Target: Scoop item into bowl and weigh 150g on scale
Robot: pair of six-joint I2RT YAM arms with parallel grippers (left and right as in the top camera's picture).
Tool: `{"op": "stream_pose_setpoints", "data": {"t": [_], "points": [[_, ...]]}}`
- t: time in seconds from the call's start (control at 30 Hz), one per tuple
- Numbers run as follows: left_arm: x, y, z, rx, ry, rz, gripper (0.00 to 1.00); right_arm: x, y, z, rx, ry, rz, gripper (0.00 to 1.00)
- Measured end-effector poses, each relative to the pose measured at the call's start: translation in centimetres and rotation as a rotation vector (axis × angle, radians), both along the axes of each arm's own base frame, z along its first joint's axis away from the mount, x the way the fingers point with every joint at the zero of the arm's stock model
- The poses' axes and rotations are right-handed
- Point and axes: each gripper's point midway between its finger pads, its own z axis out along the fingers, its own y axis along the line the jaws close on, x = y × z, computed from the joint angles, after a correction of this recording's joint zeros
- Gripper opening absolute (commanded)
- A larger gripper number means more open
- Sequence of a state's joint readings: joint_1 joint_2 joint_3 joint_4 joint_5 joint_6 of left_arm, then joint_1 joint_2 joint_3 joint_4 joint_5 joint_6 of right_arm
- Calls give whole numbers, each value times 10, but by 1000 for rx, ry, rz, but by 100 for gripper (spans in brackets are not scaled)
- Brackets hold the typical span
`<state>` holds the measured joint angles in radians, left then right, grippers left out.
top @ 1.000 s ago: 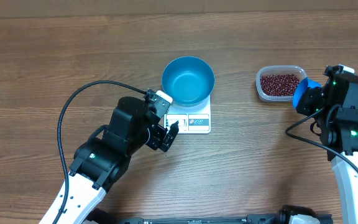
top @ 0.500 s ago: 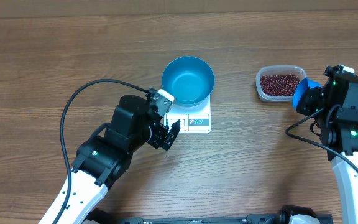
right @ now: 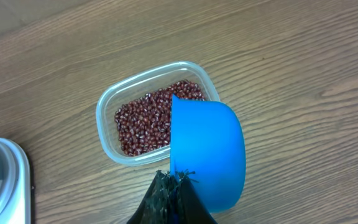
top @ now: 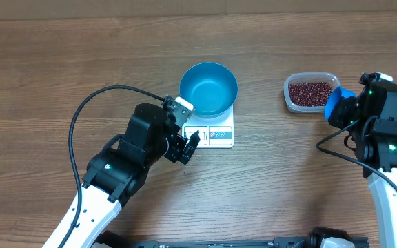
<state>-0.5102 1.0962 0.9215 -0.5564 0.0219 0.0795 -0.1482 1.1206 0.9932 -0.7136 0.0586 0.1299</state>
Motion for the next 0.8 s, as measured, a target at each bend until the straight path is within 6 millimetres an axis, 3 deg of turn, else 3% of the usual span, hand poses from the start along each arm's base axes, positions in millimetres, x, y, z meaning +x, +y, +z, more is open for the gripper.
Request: {"op": "stream_pose_setpoints", "data": {"t": [0.8], "points": [[-3,1,-4,10,17,0,100,-3,0,-3,2,20,-1,4]]}}
